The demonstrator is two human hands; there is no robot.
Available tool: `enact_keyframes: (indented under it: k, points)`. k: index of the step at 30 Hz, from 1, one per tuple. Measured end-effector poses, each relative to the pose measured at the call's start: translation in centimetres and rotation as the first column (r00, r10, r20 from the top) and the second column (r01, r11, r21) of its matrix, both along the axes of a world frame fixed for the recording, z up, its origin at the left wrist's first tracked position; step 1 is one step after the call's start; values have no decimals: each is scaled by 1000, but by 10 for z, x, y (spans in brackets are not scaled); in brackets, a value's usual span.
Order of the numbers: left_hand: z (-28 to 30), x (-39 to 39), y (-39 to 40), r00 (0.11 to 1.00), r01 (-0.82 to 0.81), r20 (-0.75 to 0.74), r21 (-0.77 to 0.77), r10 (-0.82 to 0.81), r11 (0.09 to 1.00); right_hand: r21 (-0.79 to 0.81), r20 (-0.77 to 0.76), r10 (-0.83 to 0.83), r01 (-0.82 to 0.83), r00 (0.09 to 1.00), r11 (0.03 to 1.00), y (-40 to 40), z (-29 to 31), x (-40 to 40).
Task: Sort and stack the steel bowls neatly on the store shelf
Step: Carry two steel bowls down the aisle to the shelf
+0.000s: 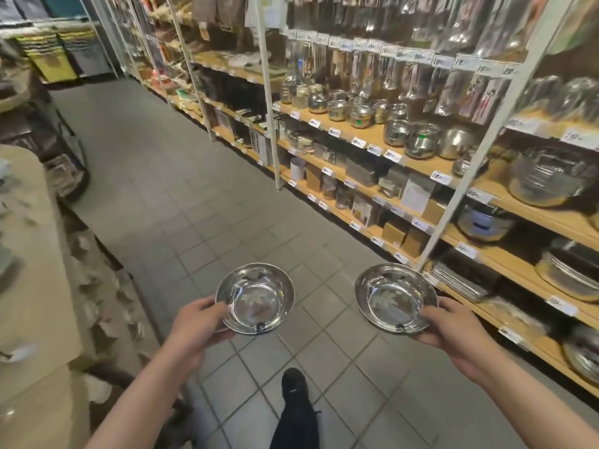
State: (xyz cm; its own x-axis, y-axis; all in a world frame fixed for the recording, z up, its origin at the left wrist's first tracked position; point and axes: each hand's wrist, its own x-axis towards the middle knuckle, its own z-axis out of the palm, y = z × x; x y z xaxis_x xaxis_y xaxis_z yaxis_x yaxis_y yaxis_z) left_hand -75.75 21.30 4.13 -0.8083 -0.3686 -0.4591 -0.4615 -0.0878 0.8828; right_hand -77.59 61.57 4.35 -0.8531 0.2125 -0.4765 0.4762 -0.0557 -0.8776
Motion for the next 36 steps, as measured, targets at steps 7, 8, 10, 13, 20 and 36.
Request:
enact_keyframes:
  k: [7,8,10,13,20,36]
  points:
    - [-12,-163,-9,997,74,5,51,-75,996,-7,-9,-79,79,997,997,-6,-7,-144]
    - [-10,-188,-11,997,83,5,51,-83,995,-5,-9,-93,92,996,996,-8,-4,-166]
    - [-5,-236,-16,995,102,6,38,-103,994,-5,-3,-111,111,994,994,-12,2,-209]
    - [5,-302,-21,990,143,5,17,-143,990,-10,4,-133,133,991,991,-15,10,-263]
    - [12,-437,-12,981,195,8,-21,-195,981,-28,7,-190,190,982,981,-13,24,-379]
    - [5,-795,52,956,292,5,-30,-292,956,-99,-6,-253,251,968,963,29,10,-698]
